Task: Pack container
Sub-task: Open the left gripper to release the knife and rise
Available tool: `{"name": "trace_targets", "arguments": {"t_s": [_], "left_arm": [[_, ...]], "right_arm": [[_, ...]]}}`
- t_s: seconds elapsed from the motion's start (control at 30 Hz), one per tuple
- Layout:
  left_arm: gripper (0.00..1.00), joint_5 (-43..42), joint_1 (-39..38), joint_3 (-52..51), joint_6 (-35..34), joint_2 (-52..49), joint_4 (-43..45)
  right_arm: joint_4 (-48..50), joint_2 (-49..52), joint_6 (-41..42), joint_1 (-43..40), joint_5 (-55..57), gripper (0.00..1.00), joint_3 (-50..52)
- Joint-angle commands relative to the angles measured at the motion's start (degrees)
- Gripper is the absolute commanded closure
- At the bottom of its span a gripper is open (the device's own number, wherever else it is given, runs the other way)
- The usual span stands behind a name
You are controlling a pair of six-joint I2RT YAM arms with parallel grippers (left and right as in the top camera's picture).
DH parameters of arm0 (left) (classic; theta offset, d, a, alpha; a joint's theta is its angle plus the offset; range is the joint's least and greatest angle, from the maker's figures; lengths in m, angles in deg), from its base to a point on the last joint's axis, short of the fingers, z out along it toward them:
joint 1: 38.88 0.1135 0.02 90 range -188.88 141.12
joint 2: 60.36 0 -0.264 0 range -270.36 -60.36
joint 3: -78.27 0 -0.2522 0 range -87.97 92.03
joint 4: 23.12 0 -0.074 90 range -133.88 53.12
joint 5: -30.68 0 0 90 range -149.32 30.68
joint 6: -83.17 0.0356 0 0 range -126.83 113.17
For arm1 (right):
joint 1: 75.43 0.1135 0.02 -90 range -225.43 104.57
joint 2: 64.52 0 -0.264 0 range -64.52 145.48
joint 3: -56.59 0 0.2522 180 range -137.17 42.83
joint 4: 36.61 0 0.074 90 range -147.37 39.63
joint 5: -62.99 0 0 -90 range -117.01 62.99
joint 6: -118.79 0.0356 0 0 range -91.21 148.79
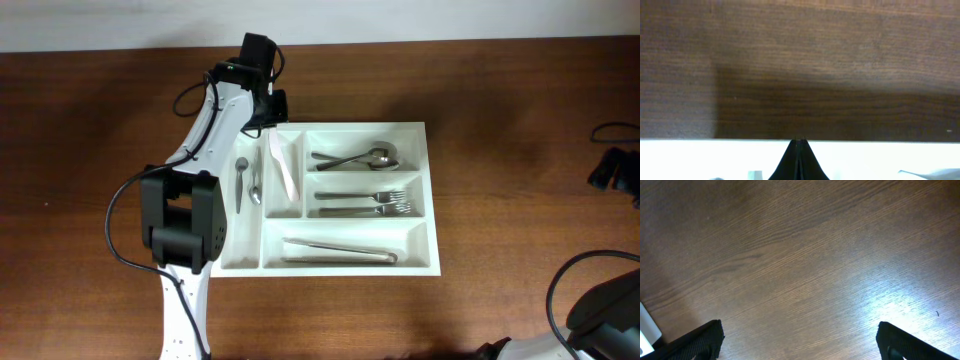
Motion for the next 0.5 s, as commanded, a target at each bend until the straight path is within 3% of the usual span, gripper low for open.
{"name": "trace_targets", "arguments": {"t_s": [0.0, 0.47], "left_arm": [[0.98, -0.63, -0.15, -0.20, 0.24, -0.98, 0.66], [0.98, -0.66, -0.17, -0.26, 0.22, -1.01, 0.44]], "right_arm": [[0.02, 0.52, 0.50, -0.11, 0.31, 0.01, 0.07], [0.02, 0.52, 0.48, -0.11, 0.31, 0.01, 0.07]]}}
